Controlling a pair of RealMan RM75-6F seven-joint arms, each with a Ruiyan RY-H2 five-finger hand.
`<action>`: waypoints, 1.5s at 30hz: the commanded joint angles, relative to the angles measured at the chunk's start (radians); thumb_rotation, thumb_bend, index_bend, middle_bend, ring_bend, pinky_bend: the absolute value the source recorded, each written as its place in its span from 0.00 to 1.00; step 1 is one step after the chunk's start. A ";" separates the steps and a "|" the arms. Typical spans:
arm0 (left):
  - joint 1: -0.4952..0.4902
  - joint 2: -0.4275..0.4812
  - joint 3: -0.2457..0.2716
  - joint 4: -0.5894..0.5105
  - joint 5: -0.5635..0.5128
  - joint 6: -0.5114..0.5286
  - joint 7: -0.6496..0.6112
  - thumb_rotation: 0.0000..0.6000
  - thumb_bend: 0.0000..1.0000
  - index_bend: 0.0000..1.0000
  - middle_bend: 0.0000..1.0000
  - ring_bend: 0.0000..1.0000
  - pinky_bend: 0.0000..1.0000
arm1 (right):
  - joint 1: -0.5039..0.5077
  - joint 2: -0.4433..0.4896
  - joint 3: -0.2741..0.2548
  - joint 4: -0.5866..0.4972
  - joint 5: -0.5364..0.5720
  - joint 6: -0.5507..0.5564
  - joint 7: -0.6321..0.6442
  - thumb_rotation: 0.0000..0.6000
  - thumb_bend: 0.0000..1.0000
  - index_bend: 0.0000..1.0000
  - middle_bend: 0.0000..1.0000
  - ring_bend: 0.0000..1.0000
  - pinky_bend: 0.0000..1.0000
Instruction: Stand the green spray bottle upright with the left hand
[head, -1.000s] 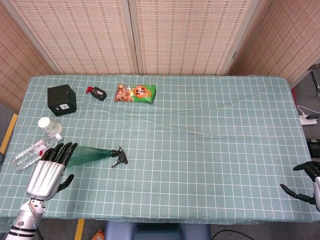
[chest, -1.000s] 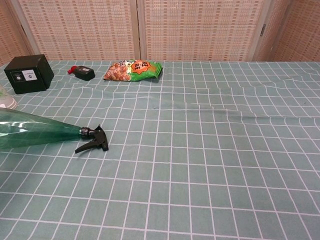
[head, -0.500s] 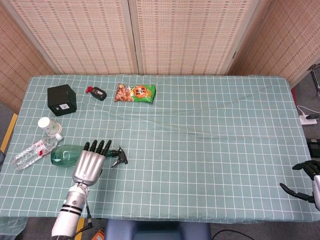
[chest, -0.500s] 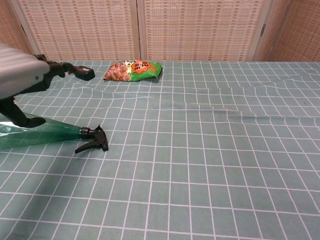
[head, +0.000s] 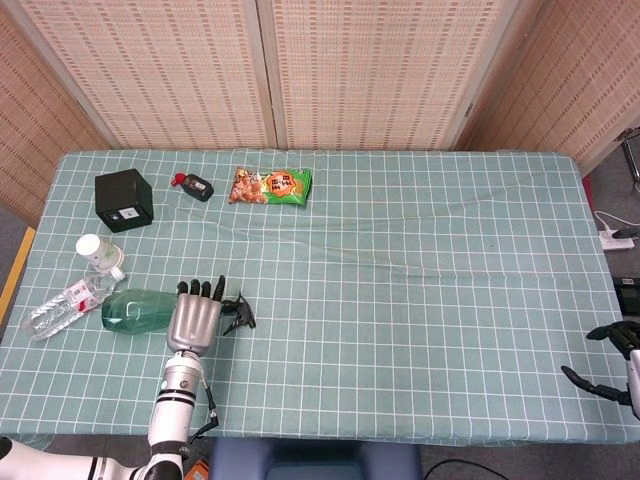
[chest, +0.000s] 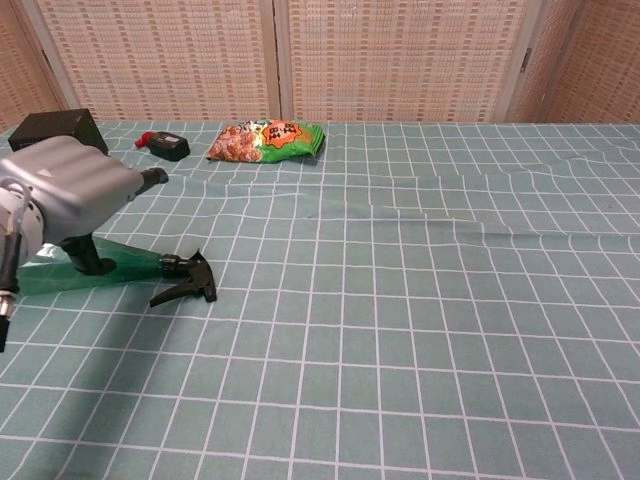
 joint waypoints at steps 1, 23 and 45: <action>-0.015 -0.011 0.030 0.037 0.016 0.005 -0.007 1.00 0.25 0.14 0.23 0.20 0.28 | 0.000 0.000 0.000 0.000 0.000 0.000 0.000 1.00 0.00 0.46 0.46 0.32 0.29; -0.040 -0.057 0.125 0.249 0.095 -0.090 -0.148 1.00 0.25 0.15 0.23 0.22 0.28 | 0.000 -0.003 0.003 -0.003 0.004 0.002 -0.006 1.00 0.00 0.46 0.46 0.32 0.29; -0.065 -0.135 0.096 0.446 0.024 -0.169 -0.195 1.00 0.25 0.19 0.28 0.23 0.29 | 0.000 -0.007 0.006 0.001 0.004 0.004 -0.002 1.00 0.00 0.46 0.47 0.32 0.29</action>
